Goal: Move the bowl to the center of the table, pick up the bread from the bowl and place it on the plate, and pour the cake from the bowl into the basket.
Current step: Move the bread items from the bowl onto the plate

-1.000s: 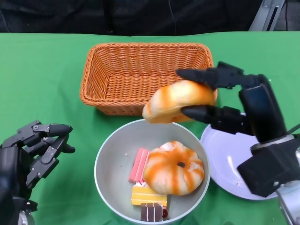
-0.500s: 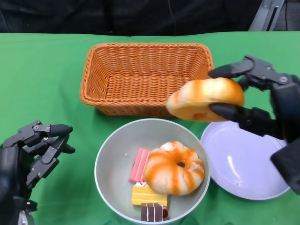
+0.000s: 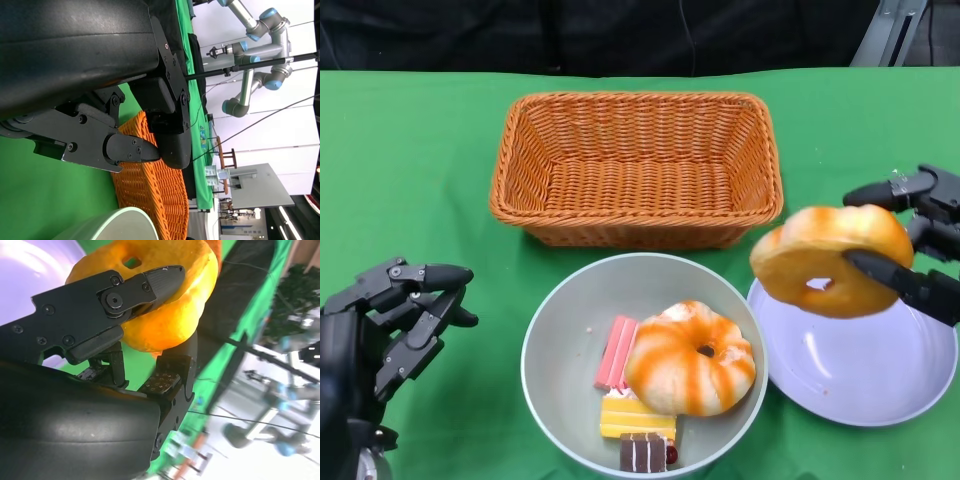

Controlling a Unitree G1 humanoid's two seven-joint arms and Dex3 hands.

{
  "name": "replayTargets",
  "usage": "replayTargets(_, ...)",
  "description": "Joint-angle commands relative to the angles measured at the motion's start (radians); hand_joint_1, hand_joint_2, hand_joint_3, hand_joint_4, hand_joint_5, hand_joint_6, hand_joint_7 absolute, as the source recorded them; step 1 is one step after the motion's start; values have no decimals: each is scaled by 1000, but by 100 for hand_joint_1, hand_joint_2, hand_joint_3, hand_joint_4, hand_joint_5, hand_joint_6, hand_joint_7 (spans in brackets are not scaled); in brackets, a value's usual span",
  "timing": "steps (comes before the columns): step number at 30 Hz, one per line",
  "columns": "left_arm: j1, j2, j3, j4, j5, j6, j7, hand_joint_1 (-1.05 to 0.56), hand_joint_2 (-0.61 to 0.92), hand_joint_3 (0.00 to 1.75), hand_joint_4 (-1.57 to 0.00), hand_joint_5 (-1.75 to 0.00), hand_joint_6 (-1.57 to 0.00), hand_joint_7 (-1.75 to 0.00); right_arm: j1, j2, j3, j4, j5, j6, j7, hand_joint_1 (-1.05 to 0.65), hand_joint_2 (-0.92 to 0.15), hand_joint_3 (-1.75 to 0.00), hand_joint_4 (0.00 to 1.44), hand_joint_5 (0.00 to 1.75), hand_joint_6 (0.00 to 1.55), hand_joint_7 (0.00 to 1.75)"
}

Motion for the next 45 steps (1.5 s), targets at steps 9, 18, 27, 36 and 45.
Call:
replayTargets(9, -6, 19, 5, 13, -18, -8, -27, -18, 92, 25, -88, -120, -106, -68, -18, -48, -36, 71, 40, 278, 28, -11, -92, -23, 64, 148, 67, 108)
replayTargets(18, 0, 18, 7, 7, -16, -15, -29, -18, 92, 25, -88, -119, -106, -66, -83, -63, 10, 194, -23, 376, 7, -15, -92, -17, 61, 136, 70, 85)
replayTargets(27, 5, 20, 4, 5, -1, -22, -21, -18, 92, 25, -88, -118, -106, -66, -144, -50, 22, 308, -44, 406, -27, -17, -92, -20, 66, 119, 78, 67)
replayTargets(36, 8, 19, 6, 5, -4, -18, -22, -18, 92, 26, -88, -119, -106, -67, -143, -53, 43, 330, -53, 354, -33, -21, -92, -16, 70, 112, 81, 58)
replayTargets(45, 7, 22, 4, 7, 1, -16, -20, -19, 92, 25, -88, -118, -106, -67, -84, -54, 88, 298, -136, 152, -99, -23, -92, -11, 59, 73, 81, 22)
